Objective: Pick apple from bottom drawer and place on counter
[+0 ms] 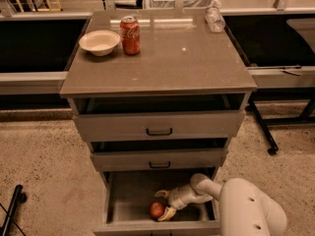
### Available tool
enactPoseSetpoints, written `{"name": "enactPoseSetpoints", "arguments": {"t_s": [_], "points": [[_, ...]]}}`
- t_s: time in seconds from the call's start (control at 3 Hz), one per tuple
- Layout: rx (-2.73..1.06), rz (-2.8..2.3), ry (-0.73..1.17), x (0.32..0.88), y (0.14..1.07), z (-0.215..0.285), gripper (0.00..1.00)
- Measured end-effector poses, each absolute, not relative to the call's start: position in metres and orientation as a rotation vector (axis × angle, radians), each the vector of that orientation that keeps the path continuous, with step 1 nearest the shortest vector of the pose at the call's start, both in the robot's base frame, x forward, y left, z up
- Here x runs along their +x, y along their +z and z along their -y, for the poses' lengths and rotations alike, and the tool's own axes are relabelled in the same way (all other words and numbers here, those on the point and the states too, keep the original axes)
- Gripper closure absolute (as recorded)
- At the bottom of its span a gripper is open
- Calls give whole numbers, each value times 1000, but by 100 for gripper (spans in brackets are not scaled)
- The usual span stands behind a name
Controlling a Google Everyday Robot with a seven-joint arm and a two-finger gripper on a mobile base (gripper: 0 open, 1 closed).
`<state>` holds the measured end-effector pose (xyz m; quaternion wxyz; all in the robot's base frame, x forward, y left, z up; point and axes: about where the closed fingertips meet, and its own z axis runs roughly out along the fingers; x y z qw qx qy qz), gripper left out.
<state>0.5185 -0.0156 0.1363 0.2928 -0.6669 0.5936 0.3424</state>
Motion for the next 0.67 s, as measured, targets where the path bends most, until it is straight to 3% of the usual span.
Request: {"name": "enactPoseSetpoints", "arguments": {"t_s": [0.33,0.67], "points": [[-1714,-1586,975,518,136,13,46],[-1633,-1563,1007,523,162,16,77]]}}
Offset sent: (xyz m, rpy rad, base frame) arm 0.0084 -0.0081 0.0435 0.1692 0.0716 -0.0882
